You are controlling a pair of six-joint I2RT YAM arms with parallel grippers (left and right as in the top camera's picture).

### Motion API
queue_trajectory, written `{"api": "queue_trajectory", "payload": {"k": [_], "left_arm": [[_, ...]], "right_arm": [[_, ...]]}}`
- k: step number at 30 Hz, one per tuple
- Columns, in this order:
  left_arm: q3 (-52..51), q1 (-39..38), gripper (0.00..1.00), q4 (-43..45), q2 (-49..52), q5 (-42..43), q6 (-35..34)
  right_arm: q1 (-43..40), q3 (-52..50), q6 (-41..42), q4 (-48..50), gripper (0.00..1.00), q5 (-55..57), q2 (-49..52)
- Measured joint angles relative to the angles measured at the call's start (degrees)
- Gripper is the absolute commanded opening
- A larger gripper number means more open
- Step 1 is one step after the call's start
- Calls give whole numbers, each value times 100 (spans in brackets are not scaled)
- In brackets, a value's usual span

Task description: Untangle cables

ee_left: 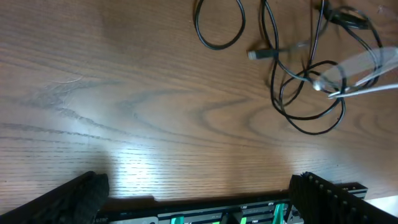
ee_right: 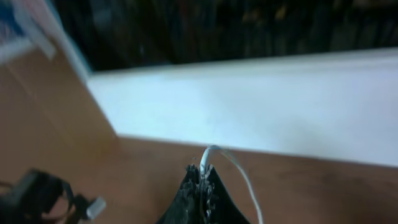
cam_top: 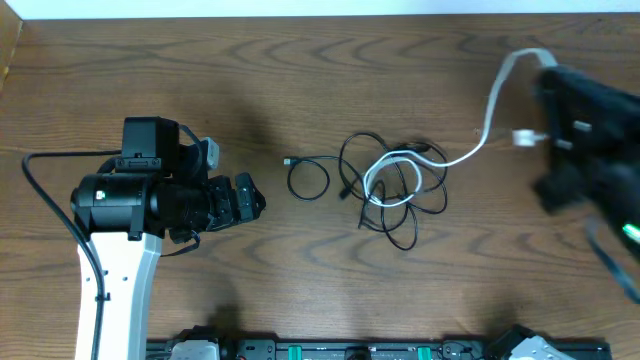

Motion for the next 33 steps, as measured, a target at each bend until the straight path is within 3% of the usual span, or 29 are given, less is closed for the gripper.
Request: {"api": "queue_trajectory", "payload": {"k": [15, 21, 25, 27, 30, 33], "left_arm": [[0, 0, 98, 0, 0, 0, 2], [0, 0, 98, -2, 0, 0, 0], [0, 0, 98, -2, 0, 0, 0], [0, 0, 98, -2, 0, 0, 0], [0, 0, 98, 0, 0, 0, 0], [0, 0, 98, 0, 0, 0, 0]], "right_arm": [[-4, -190, 46, -560, 1, -1110, 1926], [-2, -190, 81, -1185, 12, -1130, 2616], [-2, -190, 87, -1462, 11, -1143, 3134], [-2, -195, 109, -1561, 28, -1147, 3320], [-4, -208, 105, -1639, 78, -1150, 3427], [-4, -210, 94, -1729, 96, -1161, 3416]]}}
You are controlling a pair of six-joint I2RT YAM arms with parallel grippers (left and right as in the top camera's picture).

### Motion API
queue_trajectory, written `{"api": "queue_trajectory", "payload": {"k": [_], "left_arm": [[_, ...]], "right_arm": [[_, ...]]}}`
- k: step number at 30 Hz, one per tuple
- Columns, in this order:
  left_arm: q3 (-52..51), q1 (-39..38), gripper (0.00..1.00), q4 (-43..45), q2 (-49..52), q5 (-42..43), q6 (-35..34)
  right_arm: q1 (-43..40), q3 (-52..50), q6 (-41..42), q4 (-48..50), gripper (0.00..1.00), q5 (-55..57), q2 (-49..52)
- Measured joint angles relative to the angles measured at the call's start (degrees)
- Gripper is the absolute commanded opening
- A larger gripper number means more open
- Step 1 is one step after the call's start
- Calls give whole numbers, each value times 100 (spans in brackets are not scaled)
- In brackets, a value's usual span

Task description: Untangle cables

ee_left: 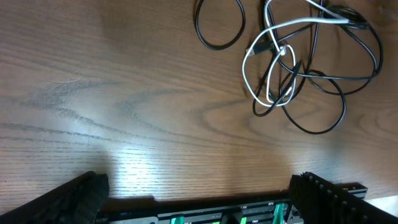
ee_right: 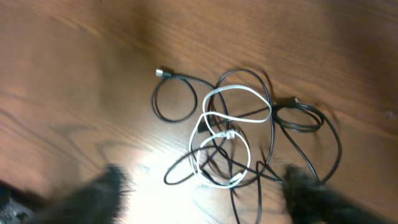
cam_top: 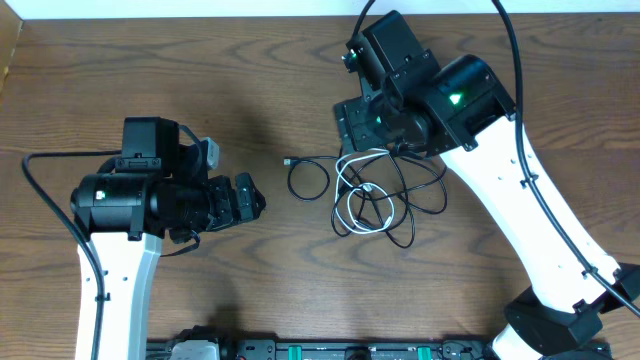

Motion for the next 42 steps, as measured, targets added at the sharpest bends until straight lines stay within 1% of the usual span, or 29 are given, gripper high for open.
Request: {"api": "queue_trajectory", "payload": {"k": [2, 9, 13, 18, 24, 29, 30, 31, 35, 37, 38, 42], "left_arm": [[0, 0, 98, 0, 0, 0, 0], [0, 0, 98, 0, 0, 0, 2], [0, 0, 98, 0, 0, 0, 0], [2, 0, 98, 0, 0, 0, 2], [4, 0, 98, 0, 0, 2, 2], [7, 0, 98, 0, 0, 0, 0], [7, 0, 98, 0, 0, 0, 0], [7, 0, 98, 2, 0, 0, 2], [7, 0, 98, 0, 0, 0, 0], [7, 0, 98, -2, 0, 0, 2], [7, 0, 98, 0, 0, 0, 0], [7, 0, 98, 0, 0, 0, 0]], "right_arm": [[2, 0, 0, -151, 99, -2, -4], [15, -24, -59, -964, 99, -9, -4], [162, -389, -83, -984, 99, -2, -4], [417, -1440, -149, -651, 99, -15, 24], [490, -2680, -219, 61, 99, -26, 39], [492, -3661, -699, 870, 99, -28, 44], [509, -3978, -883, 1156, 99, -37, 46], [516, -4039, -920, 1207, 98, -37, 48], [647, -4719, -1373, 1974, 90, -151, 66], [713, -4992, -1532, 2302, 71, -208, 70], [748, -5112, -1609, 2463, 67, -212, 72], [802, -5447, -1696, 2938, 70, -225, 74]]}}
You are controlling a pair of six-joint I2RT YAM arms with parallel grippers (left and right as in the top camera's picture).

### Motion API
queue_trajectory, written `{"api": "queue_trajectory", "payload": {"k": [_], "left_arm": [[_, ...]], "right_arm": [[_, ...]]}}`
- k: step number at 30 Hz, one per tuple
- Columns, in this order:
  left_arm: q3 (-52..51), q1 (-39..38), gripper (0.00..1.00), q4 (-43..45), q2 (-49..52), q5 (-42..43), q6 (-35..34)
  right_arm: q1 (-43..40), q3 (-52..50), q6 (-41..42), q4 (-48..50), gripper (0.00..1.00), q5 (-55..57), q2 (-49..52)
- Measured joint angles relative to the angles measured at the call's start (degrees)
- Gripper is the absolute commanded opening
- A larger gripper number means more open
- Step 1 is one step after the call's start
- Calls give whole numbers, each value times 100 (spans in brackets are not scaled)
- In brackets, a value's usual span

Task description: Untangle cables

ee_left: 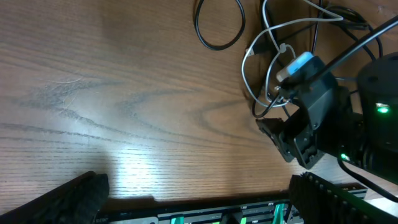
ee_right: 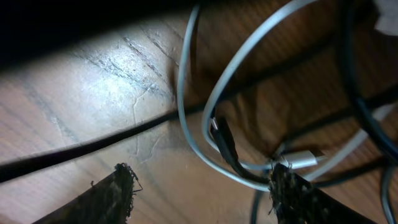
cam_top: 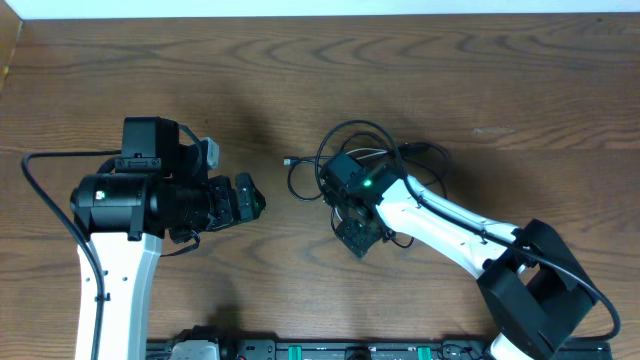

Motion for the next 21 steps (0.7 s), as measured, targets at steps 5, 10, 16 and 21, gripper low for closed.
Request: {"api": "queue_trajectory", "payload": {"k": [5, 10, 16, 21], "left_arm": [[0, 0, 98, 0, 0, 0, 0], [0, 0, 98, 0, 0, 0, 0], [0, 0, 98, 0, 0, 0, 0], [0, 0, 98, 0, 0, 0, 2]], "right_arm": [[0, -142, -61, 105, 67, 168, 0], [0, -275, -155, 122, 65, 332, 0], [0, -623, -293, 485, 58, 525, 0], [2, -815, -376, 922, 34, 614, -11]]}}
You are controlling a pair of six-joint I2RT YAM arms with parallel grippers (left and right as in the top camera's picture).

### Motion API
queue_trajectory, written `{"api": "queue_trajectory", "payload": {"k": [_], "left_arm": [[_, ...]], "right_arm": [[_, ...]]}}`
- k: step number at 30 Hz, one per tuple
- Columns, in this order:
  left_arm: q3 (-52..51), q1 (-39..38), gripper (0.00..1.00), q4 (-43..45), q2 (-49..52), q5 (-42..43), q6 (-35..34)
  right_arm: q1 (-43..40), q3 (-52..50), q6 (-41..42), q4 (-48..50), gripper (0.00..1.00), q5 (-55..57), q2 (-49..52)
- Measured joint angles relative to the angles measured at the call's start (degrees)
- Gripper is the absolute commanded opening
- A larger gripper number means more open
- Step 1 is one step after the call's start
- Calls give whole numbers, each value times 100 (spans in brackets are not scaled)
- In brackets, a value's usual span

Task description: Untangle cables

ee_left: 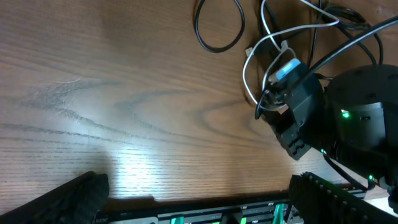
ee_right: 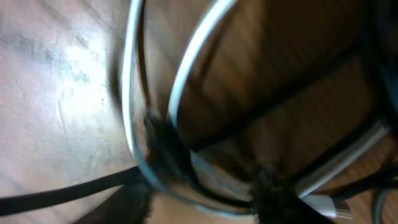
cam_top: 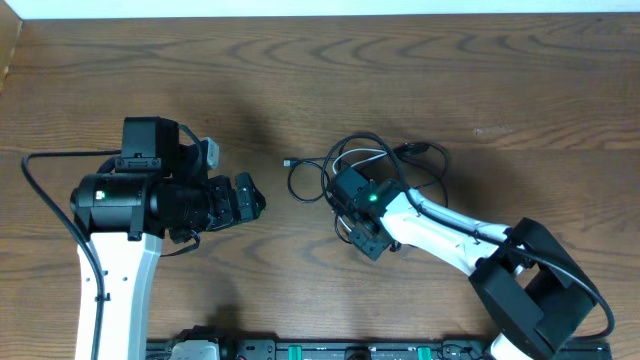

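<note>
A tangle of black cable and white cable lies mid-table. My right gripper is down at the heap's near edge. Its wrist view is blurred, but the gripper is open there, with a white strand and a dark strand between its fingers. My left gripper hovers open left of the heap, touching nothing. In its wrist view, where the gripper is also open, I see the black loop, the white cable and the right gripper.
The wooden table carries only the cables. A black rail with green parts runs along the near edge. The right arm reaches in from the near right corner.
My right gripper has shifted slightly right and sits closer on the strands, with its fingers nearer together. The heap's loops have drawn in a little. The left arm has not moved.
My right gripper was first at the far right, shut on the white cable stretched out of the heap. Then it stood open above the tangle, with the white cable coiled back in it. Later it was low at the heap's near edge, and it is still there now.
</note>
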Motion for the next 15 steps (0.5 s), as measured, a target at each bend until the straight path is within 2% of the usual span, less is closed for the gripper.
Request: {"api": "queue_trajectory", "payload": {"k": [3, 7, 8, 10, 15], "left_arm": [[0, 0, 98, -2, 0, 0, -2], [0, 0, 98, 0, 0, 0, 0], [0, 0, 98, 0, 0, 0, -2], [0, 0, 98, -2, 0, 0, -2], [0, 0, 98, 0, 0, 0, 0]], "right_arm": [[4, -7, -31, 151, 25, 17, 0], [4, -4, -17, 103, 21, 55, 0], [4, 35, -17, -24, 17, 63, 0], [4, 157, -46, -293, 2, 94, 0], [4, 975, -33, -1158, 2, 273, -61]]}}
